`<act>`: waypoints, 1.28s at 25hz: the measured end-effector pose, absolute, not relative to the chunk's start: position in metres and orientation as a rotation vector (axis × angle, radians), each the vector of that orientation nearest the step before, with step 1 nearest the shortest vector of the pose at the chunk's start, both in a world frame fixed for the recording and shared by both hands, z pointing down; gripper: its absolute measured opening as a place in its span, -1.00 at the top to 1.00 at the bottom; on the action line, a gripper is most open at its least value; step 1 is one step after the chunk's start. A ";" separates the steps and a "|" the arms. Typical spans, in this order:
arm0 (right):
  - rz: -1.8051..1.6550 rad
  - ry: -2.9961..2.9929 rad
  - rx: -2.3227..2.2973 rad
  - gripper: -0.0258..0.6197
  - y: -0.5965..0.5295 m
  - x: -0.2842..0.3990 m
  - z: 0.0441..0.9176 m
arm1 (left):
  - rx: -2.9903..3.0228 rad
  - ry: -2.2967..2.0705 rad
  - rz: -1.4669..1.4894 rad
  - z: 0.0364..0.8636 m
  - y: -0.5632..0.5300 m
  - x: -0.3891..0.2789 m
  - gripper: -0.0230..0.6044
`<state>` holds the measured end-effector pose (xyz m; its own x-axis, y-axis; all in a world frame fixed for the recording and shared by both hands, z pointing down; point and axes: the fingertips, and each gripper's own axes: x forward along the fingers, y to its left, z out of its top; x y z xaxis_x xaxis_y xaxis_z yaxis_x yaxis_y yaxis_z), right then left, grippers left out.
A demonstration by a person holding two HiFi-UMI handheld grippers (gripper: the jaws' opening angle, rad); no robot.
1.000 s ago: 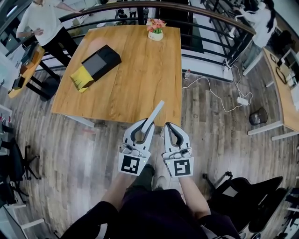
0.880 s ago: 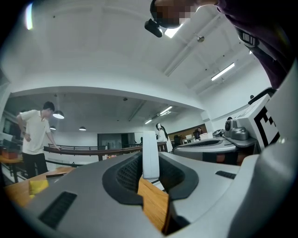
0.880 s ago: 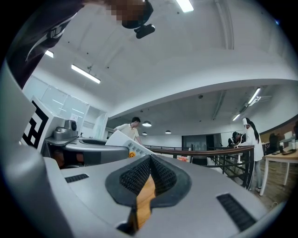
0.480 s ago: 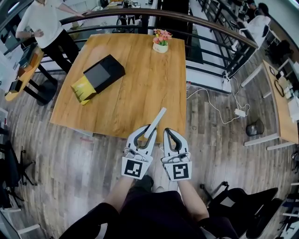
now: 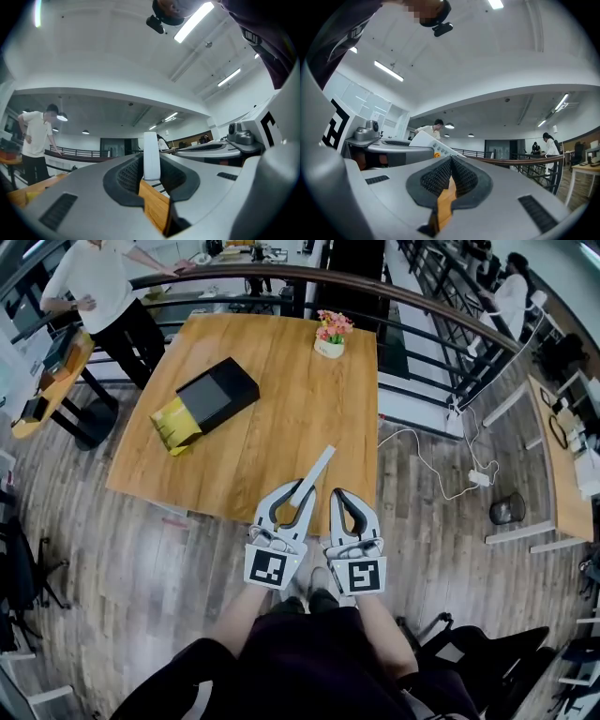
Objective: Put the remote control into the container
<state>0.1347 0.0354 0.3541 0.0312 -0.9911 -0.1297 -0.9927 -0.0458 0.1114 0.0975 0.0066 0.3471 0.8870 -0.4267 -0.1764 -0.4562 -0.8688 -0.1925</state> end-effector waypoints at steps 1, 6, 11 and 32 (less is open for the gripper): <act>0.273 2.174 -2.239 0.86 0.031 0.134 0.353 | -2.832 0.690 0.192 0.347 0.003 0.096 0.67; 0.293 2.273 -2.150 0.86 0.005 0.129 0.354 | -2.763 0.778 0.151 0.344 -0.018 0.087 0.67; 0.313 2.425 -1.958 0.86 -0.025 0.106 0.353 | -2.663 0.937 0.104 0.335 -0.044 0.065 0.67; 0.200 2.568 -1.447 0.86 -0.102 0.061 0.351 | -2.511 1.528 0.095 0.346 -0.114 0.001 0.67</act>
